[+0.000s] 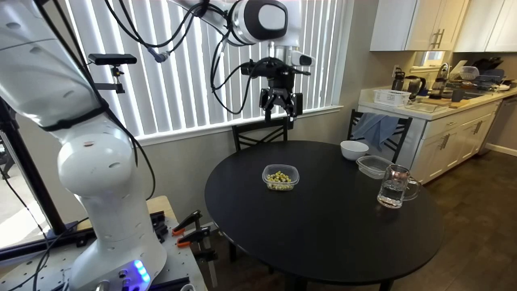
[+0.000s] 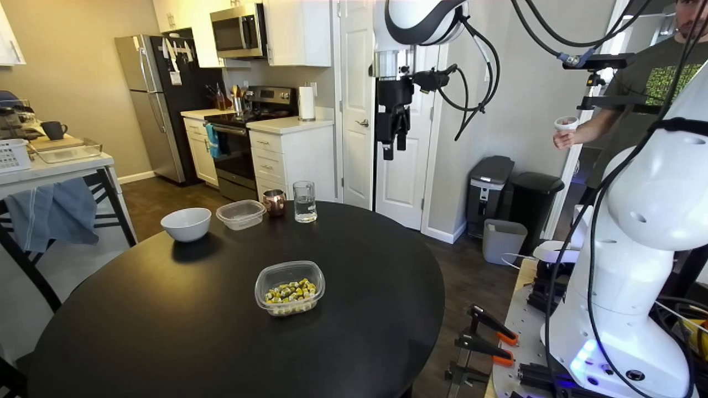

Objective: Put the content of the lunchbox onto the table

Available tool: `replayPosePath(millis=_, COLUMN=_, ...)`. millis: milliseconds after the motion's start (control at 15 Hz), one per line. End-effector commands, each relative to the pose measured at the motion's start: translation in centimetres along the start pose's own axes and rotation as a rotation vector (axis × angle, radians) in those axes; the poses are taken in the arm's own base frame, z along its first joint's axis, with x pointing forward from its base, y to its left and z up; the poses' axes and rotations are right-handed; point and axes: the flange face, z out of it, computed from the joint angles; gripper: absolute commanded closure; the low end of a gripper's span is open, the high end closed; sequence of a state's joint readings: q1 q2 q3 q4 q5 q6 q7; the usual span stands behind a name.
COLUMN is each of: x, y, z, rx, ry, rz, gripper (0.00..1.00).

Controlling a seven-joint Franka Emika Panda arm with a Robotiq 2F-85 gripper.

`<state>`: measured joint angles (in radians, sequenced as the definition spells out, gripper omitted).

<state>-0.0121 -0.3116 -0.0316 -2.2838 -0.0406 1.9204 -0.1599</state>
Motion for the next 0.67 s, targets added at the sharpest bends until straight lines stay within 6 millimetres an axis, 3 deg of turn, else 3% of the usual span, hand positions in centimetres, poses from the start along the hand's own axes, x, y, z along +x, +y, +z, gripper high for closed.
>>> replayPosePath(millis=0, x=2.5, y=1.2, z=6.3, rx=0.132, ry=0.016, rz=-0.123, gripper=0.0)
replayPosePath(millis=200, x=6.4, y=-0.7, z=11.9, rx=0.208, ry=-0.043, rz=-0.192, gripper=0.0)
replayPosePath(millis=467, x=10.9, y=-4.3, z=18.8, rx=0.148, ry=-0.095, rz=0.056, gripper=0.0)
replayPosePath(millis=600, x=12.0, y=-4.8, z=21.8, rx=0.106, ry=-0.102, rz=0.158, gripper=0.0)
